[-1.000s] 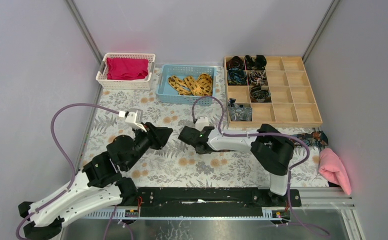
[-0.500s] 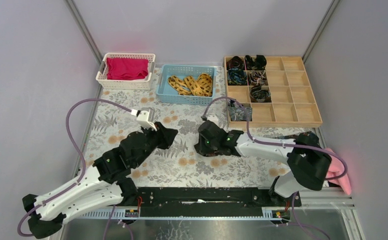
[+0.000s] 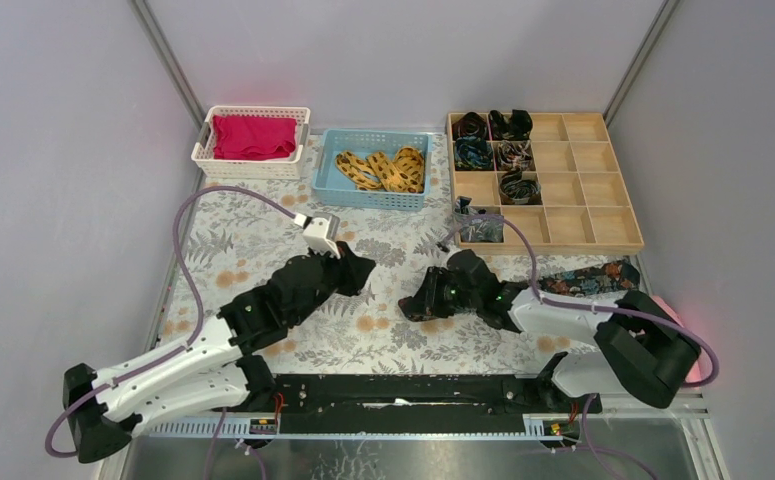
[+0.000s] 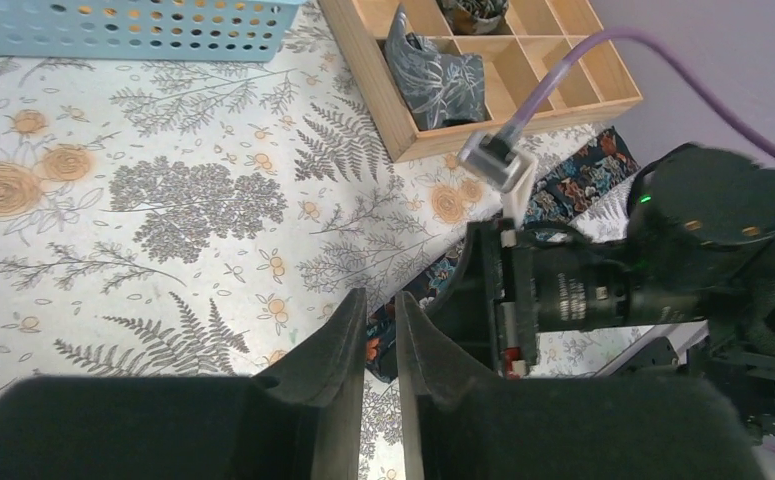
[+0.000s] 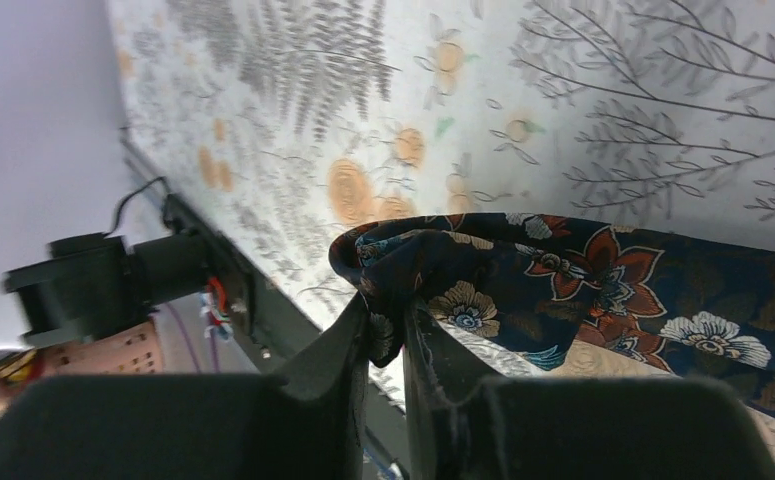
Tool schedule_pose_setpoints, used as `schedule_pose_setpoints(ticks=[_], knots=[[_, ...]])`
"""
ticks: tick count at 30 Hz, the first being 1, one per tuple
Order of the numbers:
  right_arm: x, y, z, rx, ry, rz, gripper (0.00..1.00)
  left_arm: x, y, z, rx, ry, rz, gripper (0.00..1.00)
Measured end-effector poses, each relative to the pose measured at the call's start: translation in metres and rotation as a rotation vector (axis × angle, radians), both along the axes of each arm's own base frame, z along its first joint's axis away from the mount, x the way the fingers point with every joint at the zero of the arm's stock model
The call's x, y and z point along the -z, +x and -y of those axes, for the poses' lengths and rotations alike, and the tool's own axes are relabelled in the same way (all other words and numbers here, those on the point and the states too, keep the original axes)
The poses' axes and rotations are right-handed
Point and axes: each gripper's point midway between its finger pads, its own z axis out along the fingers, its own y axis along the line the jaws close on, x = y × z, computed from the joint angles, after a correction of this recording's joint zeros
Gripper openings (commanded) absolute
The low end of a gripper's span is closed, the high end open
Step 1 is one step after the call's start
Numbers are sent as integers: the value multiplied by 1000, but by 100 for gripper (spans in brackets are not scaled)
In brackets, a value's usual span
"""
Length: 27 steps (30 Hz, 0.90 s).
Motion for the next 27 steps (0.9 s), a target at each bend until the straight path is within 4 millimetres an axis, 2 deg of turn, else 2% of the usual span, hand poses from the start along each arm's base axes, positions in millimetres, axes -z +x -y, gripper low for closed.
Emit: schedule_pose_setpoints(ticks=[4,7,15,19,20,21,27], knots=[[-27,4,-3,0,118,38,16,17,3,12,25,13,-10,17],[-37,6,-3,1,184,43,15,37,4,19,48,34,-28,19],[-30,1,-1,-17,221,-4,15,98,-11,23,132,36,-46,50],[-31,4,1,-14,231,-8,14,106,-22,30,204,-16,-29,57],[-31,5,2,-11,233,-8,14,107,-24,32,219,-26,-26,68],[-31,6,4,-6,239,-9,14,108,-26,34,235,-36,-22,72],[-23,6,24,45,260,-24,14,109,-36,49,311,-68,-4,75]])
